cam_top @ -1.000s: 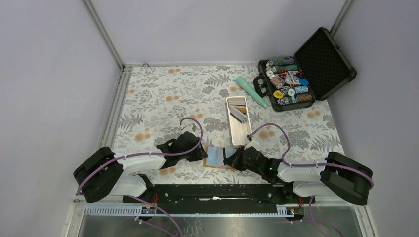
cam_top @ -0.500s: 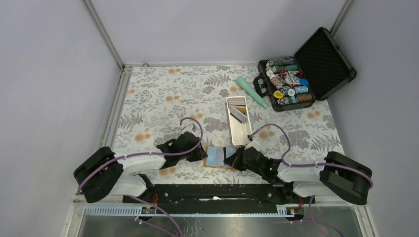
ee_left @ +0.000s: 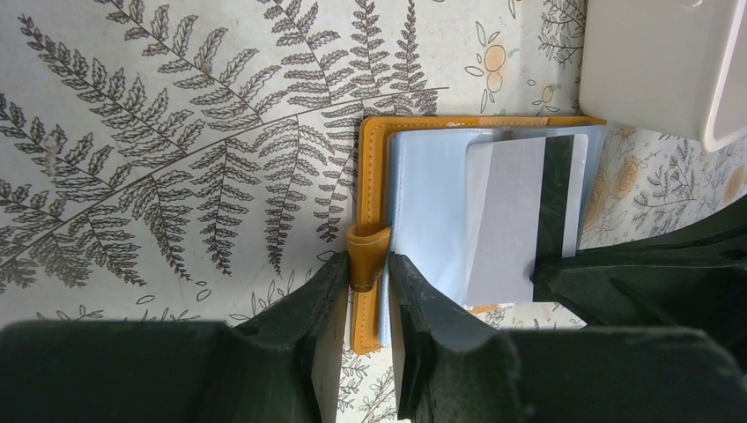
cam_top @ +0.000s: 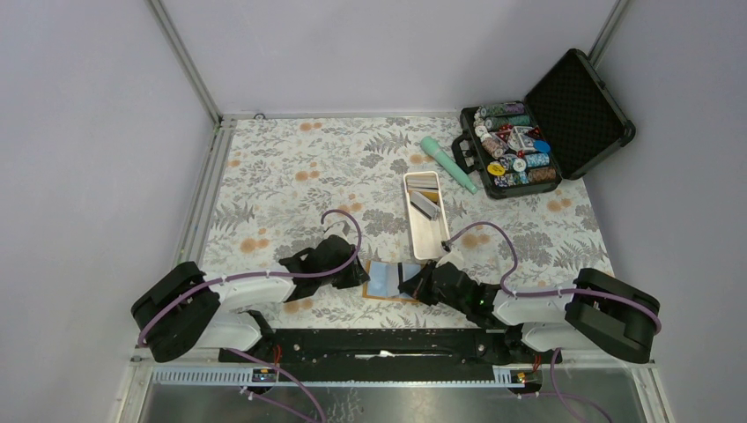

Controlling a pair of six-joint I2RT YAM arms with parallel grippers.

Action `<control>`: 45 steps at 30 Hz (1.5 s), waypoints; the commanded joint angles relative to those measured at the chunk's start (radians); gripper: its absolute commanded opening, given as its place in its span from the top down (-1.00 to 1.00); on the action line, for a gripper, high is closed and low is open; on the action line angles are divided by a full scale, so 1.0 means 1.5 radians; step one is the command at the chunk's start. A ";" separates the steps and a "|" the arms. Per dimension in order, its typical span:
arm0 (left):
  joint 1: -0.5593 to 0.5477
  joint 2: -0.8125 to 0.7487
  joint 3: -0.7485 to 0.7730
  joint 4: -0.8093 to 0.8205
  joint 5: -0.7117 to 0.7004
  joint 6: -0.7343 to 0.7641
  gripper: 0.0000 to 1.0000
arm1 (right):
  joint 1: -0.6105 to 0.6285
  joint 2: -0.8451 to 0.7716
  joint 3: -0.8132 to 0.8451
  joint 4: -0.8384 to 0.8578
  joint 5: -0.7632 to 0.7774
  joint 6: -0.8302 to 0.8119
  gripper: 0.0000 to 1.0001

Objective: Put the credit cards into the card holder
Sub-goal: Insert the credit card into the card holder.

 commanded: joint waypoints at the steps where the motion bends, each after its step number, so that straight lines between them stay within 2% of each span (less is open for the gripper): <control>1: -0.008 0.008 0.005 -0.029 0.013 0.011 0.51 | 0.005 0.011 -0.002 -0.007 0.024 0.007 1.00; 26: -0.007 0.003 0.009 -0.035 0.013 0.014 0.55 | 0.006 0.040 0.004 -0.017 0.007 0.012 0.98; 35: -0.008 0.001 0.012 -0.040 0.012 0.015 0.56 | 0.006 0.062 0.020 -0.025 -0.010 0.005 0.76; 45: -0.008 -0.003 0.016 -0.052 0.003 0.020 0.56 | 0.007 0.029 0.031 -0.079 -0.011 -0.016 0.26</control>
